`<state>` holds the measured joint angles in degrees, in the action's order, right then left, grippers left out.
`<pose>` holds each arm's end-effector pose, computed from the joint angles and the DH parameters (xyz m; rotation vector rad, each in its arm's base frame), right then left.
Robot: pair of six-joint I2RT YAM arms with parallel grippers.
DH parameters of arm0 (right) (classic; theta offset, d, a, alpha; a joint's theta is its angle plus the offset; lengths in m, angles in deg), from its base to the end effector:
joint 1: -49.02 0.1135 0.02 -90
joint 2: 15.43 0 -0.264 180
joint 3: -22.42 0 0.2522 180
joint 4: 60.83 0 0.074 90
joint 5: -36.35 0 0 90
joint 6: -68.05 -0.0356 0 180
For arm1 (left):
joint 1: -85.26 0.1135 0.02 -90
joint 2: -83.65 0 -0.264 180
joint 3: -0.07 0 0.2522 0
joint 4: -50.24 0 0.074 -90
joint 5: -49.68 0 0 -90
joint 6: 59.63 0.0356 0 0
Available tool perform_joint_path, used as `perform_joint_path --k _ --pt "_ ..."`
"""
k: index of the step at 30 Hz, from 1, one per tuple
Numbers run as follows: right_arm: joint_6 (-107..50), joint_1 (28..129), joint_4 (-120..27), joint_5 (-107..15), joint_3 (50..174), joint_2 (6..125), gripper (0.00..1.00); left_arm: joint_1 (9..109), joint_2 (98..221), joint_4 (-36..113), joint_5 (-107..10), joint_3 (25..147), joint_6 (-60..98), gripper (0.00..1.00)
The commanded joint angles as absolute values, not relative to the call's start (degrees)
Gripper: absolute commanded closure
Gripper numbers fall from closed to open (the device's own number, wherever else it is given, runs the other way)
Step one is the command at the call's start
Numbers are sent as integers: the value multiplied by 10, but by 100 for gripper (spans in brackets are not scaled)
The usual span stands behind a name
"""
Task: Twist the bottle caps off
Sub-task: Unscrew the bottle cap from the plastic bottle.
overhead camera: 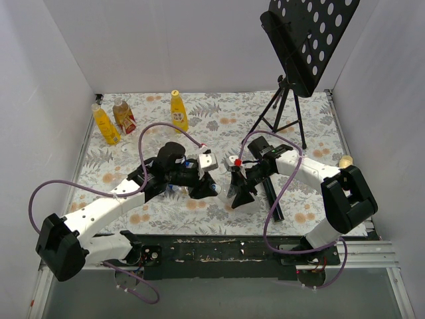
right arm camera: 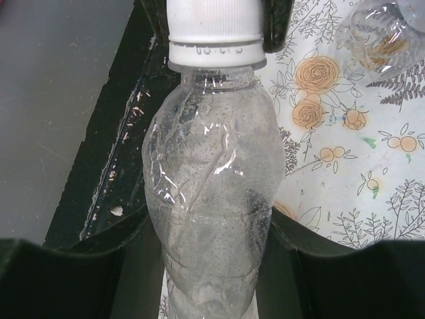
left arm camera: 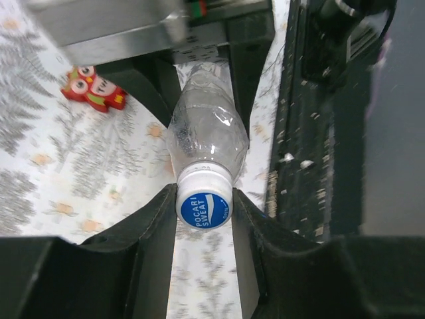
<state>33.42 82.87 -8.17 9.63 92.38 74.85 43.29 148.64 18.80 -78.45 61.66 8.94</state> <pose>0.2183 0.1847 0.2039 -1.7876 1.5065 1.3441 0.1666 -0.1794 0.2795 0.8246 2.2051 -1.3171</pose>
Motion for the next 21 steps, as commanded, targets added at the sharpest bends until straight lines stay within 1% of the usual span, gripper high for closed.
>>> perform_joint_path --k 1,4,7,8,12,15,17,21 --pt "344 833 -83 87 930 751 93 456 1491 200 -779 653 -156 100" --pt "339 834 -86 84 929 752 93 456 1491 194 -758 651 -339 100" --pt "337 836 -87 82 930 756 93 452 1462 181 -669 638 -525 100" --pt "338 837 -87 82 930 757 93 441 1458 168 -649 645 -562 100" --pt "335 842 -88 78 931 762 93 368 1491 90 -533 713 -663 100" --pt "335 842 -89 74 930 764 93 296 1543 39 -442 769 -703 100" --pt "334 842 -89 73 930 762 93 283 1570 -3 -385 800 -739 100" --pt "333 842 -91 71 930 762 93 283 1553 -4 -359 784 -832 100"
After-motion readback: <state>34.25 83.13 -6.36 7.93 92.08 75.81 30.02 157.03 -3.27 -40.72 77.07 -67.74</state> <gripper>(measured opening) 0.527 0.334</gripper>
